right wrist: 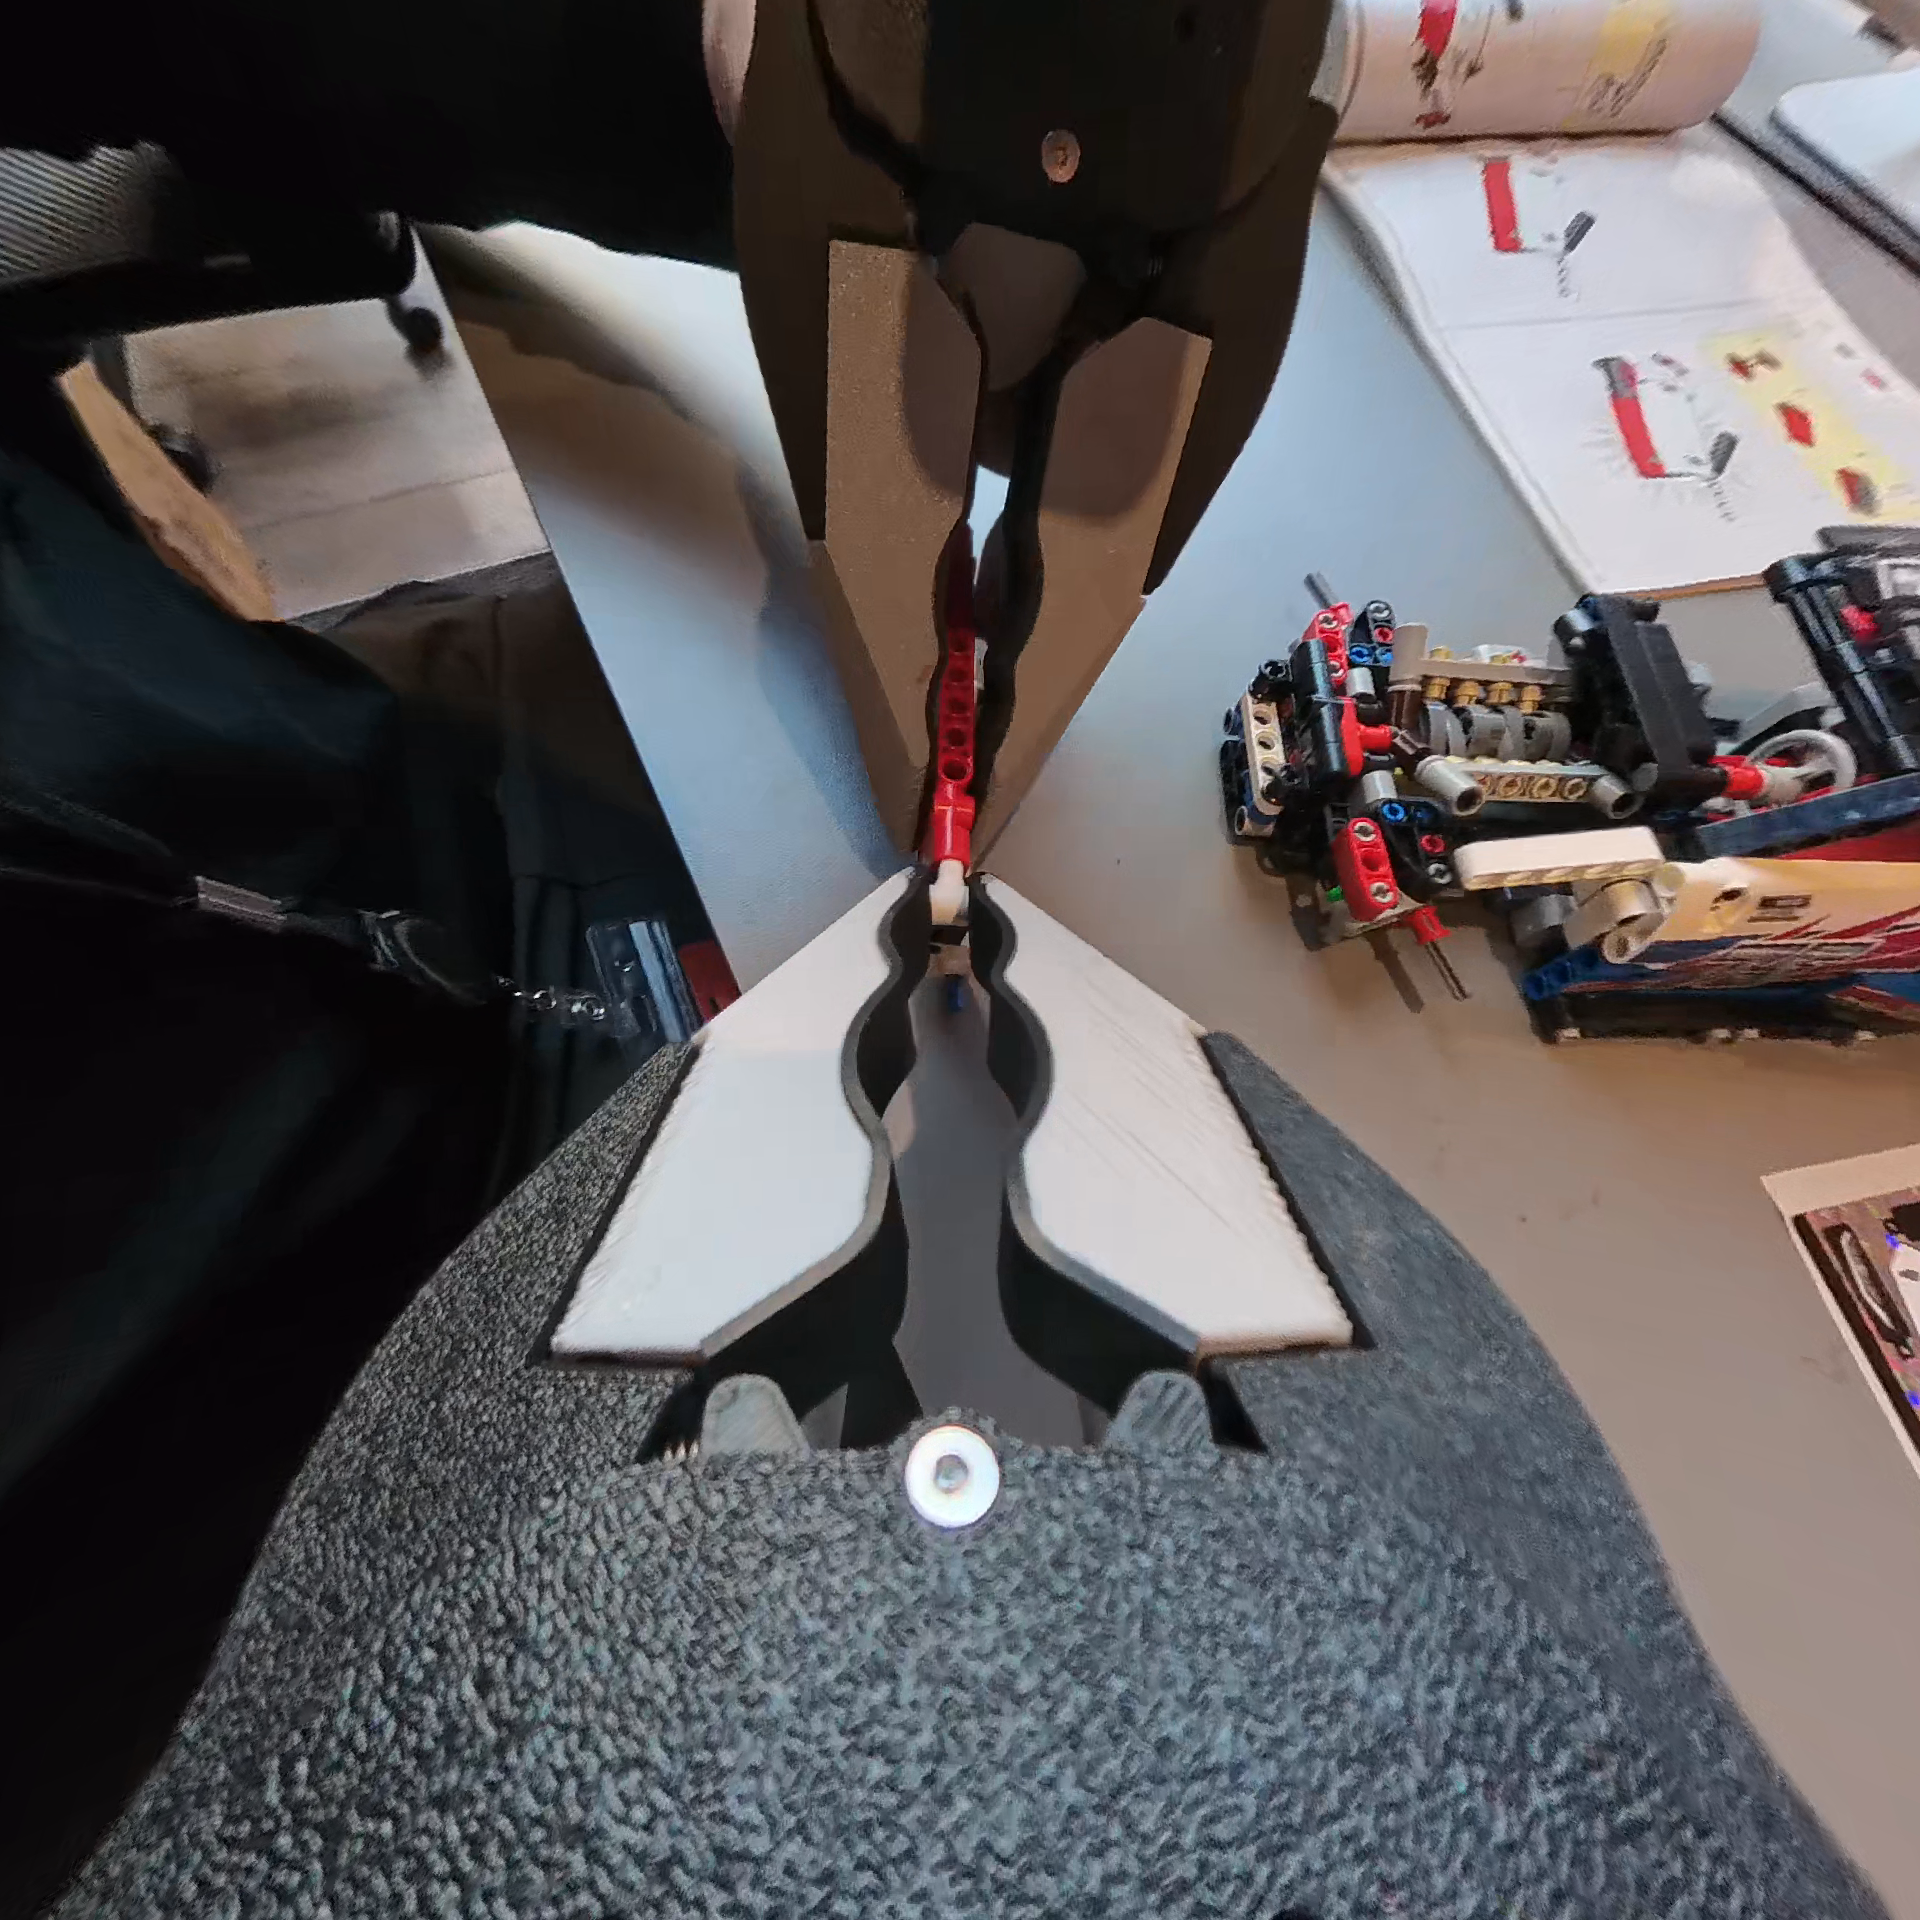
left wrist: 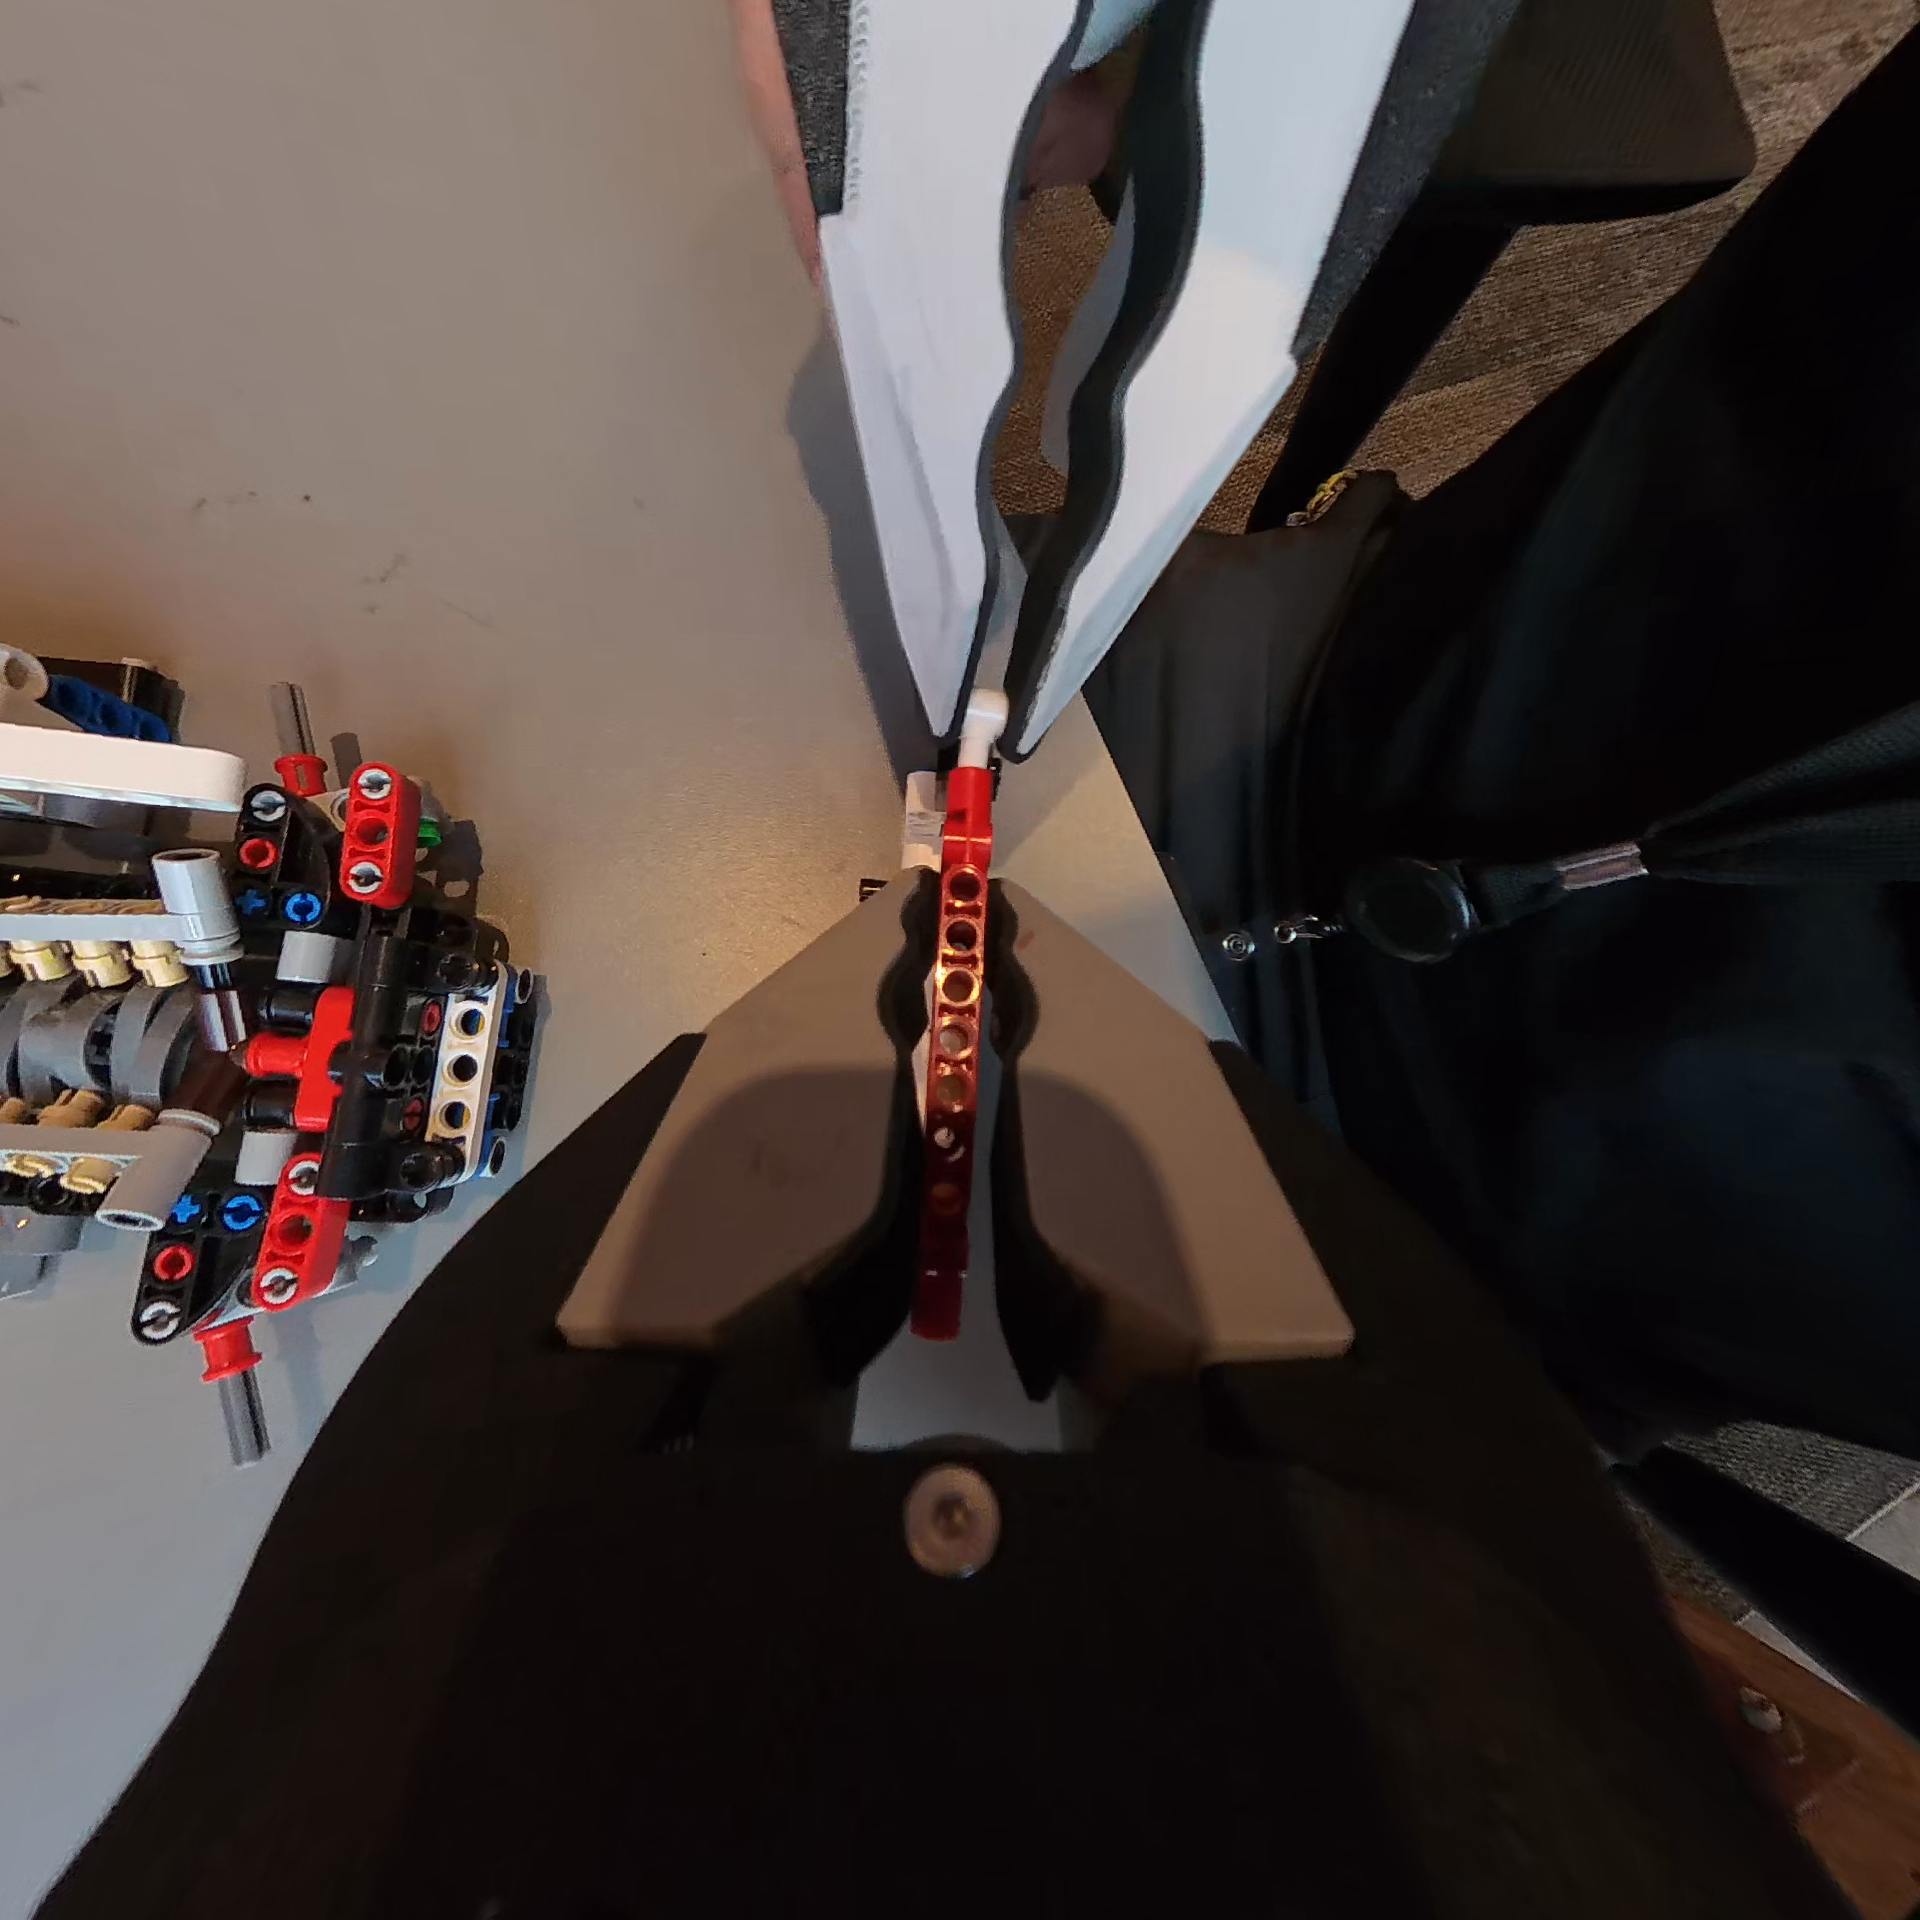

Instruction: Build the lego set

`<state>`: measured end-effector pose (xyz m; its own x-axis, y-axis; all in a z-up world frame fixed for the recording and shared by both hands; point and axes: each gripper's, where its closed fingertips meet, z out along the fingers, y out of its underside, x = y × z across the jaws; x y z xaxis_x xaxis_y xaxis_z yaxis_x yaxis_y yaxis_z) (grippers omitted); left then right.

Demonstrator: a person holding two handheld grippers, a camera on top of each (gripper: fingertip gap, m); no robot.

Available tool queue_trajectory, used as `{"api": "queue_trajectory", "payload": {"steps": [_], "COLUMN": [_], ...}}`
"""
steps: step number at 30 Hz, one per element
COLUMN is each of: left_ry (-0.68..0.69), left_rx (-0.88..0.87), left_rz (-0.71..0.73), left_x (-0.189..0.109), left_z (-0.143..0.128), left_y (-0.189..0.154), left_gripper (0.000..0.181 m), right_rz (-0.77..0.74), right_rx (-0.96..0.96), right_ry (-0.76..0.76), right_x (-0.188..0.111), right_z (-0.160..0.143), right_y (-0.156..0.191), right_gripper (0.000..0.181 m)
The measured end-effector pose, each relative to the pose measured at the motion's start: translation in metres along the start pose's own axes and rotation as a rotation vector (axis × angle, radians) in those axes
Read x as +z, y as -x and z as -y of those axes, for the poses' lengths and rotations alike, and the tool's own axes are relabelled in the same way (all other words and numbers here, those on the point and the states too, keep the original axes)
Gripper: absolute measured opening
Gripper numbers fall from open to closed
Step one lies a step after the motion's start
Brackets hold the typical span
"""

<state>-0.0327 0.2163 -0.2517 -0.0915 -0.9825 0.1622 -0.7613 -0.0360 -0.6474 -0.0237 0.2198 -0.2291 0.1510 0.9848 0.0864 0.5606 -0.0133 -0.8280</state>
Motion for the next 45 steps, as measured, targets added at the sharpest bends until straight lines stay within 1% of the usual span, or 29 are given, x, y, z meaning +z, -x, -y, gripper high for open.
{"api": "queue_trajectory", "payload": {"steps": [4,6,8,10,13,15,17,19,21,23,26,27,29,31,33,34,36,37,38,41,43,45], "left_ry": [-0.007,0.019,0.011,-0.006,-0.005,-0.012,-0.021,-0.058,-0.094,-0.012,0.164,0.208,0.246,0.251,0.256,0.254,0.205,0.179,0.15,0.038,-0.045,-0.144], "left_rx": [-0.012,0.03,0.0,-0.005,0.037,0.055,0.1,0.153,0.248,0.384,0.698,0.787,0.918,0.981,0.948,0.898,0.736,0.641,0.543,0.269,0.129,0.035], "left_rz": [-0.003,0.015,0.014,0.01,0.047,0.072,0.164,0.234,0.335,0.507,0.799,0.874,0.956,1.018,1.026,1.009,0.97,0.945,0.927,0.836,0.783,0.741], "left_x": [0.0,0.002,0.002,0.002,0.002,0.002,0.0,-0.005,-0.01,-0.014,-0.023,-0.025,-0.025,-0.027,-0.029,-0.029,-0.03,-0.032,-0.035,-0.047,-0.057,-0.07], "left_z": [0.001,0.0,0.001,0.002,0.002,0.002,0.001,0.0,0.0,-0.01,-0.023,-0.026,-0.028,-0.027,-0.031,-0.036,-0.042,-0.045,-0.047,-0.051,-0.051,-0.049], "left_y": [0.001,-0.002,0.0,0.001,0.002,0.004,0.013,0.016,0.015,0.022,0.036,0.039,0.038,0.037,0.038,0.039,0.037,0.035,0.034,0.026,0.019,0.009], "left_gripper": [0.005,0.005,0.005,0.005,0.004,0.005,0.004,0.004,0.005,0.005,0.004,0.004,0.004,0.004,0.004,0.004,0.007,0.016,0.02,0.042,0.052,0.052], "right_rz": [-0.078,-0.052,-0.039,-0.03,-0.004,-0.025,-0.058,-0.101,-0.105,-0.101,-0.087,-0.089,-0.096,-0.107,-0.112,-0.11,-0.11,-0.109,-0.104,-0.048,-0.014,-0.033], "right_rx": [-0.043,-0.057,-0.051,-0.023,0.015,0.005,0.005,0.051,0.117,0.149,0.14,0.131,0.111,0.097,0.075,0.056,0.016,0.003,0.0,0.039,0.06,0.025], "right_ry": [-0.037,-0.032,-0.023,-0.05,-0.105,-0.133,-0.161,-0.217,-0.248,-0.226,-0.191,-0.181,-0.17,-0.169,-0.169,-0.16,-0.141,-0.135,-0.128,-0.118,-0.112,-0.116], "right_x": [0.001,0.005,0.005,0.004,0.004,0.003,-0.003,-0.014,-0.021,-0.019,-0.011,-0.009,-0.005,-0.004,-0.001,0.001,0.008,0.011,0.013,0.019,0.018,0.013], "right_z": [0.0,0.001,0.0,0.0,0.0,0.001,0.002,0.004,0.002,-0.006,-0.012,-0.012,-0.013,-0.012,-0.009,-0.007,-0.005,-0.004,-0.003,-0.001,0.003,0.011], "right_y": [-0.002,0.003,0.0,-0.001,-0.002,-0.003,-0.006,-0.013,-0.017,-0.019,-0.016,-0.016,-0.015,-0.015,-0.014,-0.013,-0.011,-0.011,-0.011,-0.007,-0.006,-0.011], "right_gripper": [0.006,0.006,0.006,0.007,0.007,0.008,0.013,0.022,0.023,0.028,0.028,0.028,0.027,0.026,0.026,0.026,0.027,0.027,0.027,0.027,0.028,0.028]}}
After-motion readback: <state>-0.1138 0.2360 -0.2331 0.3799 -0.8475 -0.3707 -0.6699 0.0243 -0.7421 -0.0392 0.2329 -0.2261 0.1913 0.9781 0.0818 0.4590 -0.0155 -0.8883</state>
